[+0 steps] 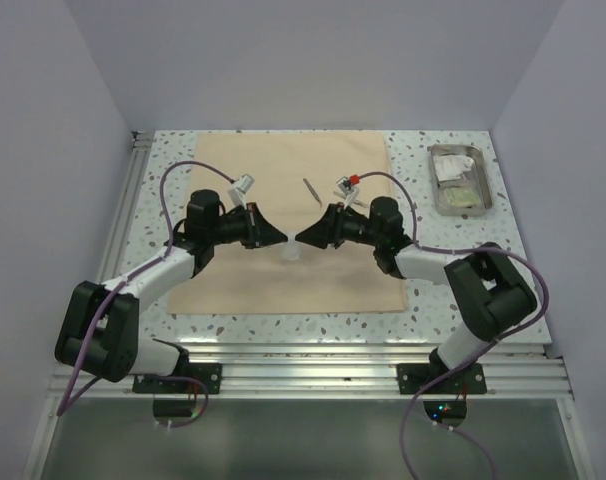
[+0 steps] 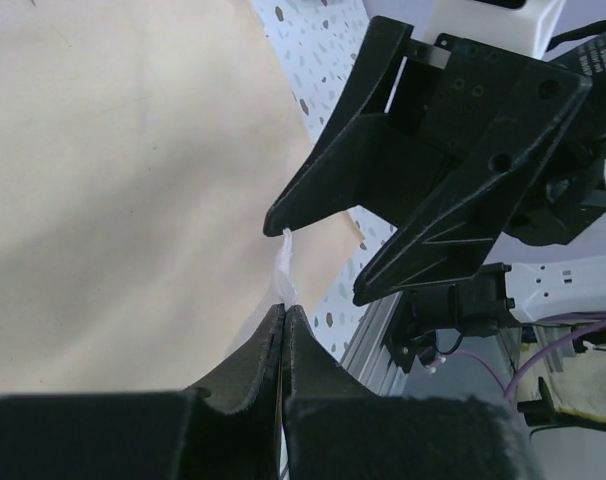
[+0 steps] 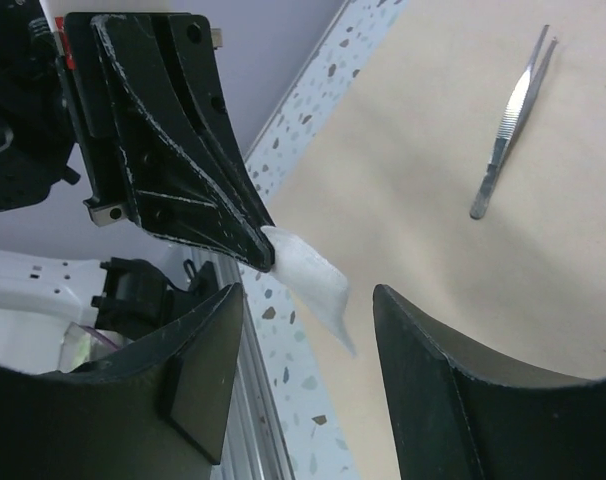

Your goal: Prepare the surgical pack

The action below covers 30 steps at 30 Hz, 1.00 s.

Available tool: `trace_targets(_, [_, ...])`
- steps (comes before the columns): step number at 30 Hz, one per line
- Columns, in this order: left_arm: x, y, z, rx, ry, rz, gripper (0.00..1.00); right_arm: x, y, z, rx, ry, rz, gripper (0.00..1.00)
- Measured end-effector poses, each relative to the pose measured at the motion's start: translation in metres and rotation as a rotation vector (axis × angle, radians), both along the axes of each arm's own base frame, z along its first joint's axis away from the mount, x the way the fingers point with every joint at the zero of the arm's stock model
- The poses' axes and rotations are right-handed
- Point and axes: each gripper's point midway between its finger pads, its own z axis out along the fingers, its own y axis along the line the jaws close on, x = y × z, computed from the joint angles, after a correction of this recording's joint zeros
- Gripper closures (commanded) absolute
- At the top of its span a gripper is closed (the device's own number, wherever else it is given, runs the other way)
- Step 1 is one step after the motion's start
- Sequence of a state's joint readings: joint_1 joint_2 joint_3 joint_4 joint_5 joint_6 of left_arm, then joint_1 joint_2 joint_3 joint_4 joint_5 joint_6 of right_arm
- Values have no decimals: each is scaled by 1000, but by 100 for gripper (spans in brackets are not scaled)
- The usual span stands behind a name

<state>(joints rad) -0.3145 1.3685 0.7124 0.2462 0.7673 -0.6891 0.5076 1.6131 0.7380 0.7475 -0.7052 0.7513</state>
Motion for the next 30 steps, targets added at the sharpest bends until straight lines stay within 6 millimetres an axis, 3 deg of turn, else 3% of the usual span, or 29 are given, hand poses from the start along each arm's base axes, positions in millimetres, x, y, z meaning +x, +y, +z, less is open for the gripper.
trace_targets(8, [-5, -4, 8, -35, -3, -36, 100, -2, 7, -4, 69, 42, 36, 51])
trace_targets(15, [-7, -6, 11, -48, 0, -50, 100, -3, 9, 11, 121, 19, 48, 85])
trace_targets(17, [-8, -6, 11, -48, 1, -52, 100, -4, 9, 14, 133, 15, 56, 100])
trace_targets(19, [-8, -6, 10, -47, 0, -51, 100, -6, 9, 15, 139, 17, 61, 100])
trace_targets(21, [-7, -5, 9, -40, -6, -49, 78, -6, 9, 14, 138, 21, 62, 100])
trace_targets(22, [-6, -4, 8, -31, -6, -41, 57, -6, 8, 14, 137, 22, 60, 100])
trace_targets(24, [-2, -2, 3, -3, -13, -19, 26, -4, 4, 13, 128, 33, 43, 100])
trace_targets(28, [6, 10, -2, 64, -21, 76, 10, 10, -18, 23, 120, 23, -38, 100])
trace_targets(30, [11, 17, 4, 90, -52, 126, 10, 22, -37, 30, 111, 15, -108, 100])
